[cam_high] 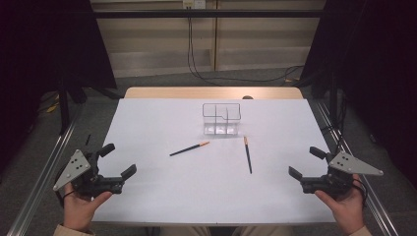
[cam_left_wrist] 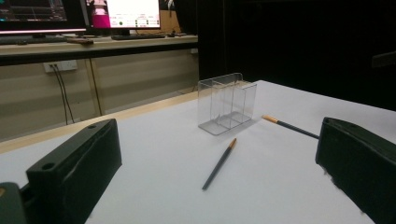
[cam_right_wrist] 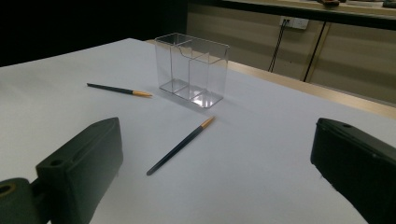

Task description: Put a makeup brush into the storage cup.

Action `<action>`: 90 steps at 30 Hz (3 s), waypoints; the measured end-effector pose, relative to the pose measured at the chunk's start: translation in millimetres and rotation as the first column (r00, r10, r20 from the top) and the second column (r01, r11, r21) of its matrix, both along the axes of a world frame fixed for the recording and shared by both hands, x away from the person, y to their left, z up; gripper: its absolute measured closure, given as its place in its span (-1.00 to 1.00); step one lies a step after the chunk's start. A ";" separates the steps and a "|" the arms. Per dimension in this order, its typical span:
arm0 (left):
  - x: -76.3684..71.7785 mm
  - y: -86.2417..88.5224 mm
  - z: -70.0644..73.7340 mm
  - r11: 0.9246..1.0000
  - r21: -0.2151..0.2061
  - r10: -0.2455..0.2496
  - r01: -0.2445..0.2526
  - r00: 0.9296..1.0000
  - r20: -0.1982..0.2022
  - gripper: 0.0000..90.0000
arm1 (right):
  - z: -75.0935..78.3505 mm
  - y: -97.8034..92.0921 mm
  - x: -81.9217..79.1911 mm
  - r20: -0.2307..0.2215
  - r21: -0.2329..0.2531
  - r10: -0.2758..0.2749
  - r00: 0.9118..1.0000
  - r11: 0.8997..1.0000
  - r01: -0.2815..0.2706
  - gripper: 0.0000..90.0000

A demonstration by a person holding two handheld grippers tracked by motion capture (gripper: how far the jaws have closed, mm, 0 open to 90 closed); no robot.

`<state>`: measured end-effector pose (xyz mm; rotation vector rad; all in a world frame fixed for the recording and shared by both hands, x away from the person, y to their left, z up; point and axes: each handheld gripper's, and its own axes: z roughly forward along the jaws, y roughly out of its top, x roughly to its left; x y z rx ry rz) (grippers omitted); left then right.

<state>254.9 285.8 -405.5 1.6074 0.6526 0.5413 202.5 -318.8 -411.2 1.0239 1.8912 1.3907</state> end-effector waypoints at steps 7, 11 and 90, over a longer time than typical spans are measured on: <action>9.1 -13.1 0.7 1.000 0.012 -0.020 0.019 1.000 0.005 -1.00 | 0.4 2.6 2.2 0.002 0.006 0.008 1.000 1.000 -0.008 -0.96; 15.7 -21.7 2.9 1.000 0.011 -0.029 0.029 0.999 0.013 -1.00 | 0.8 3.8 3.6 0.004 0.004 0.015 1.000 1.000 -0.015 -0.96; 147.6 -157.9 -22.5 0.996 0.010 -0.089 0.089 0.995 -0.049 -0.97 | -3.1 -4.2 0.3 -0.003 0.015 0.025 1.000 1.000 -0.025 -0.95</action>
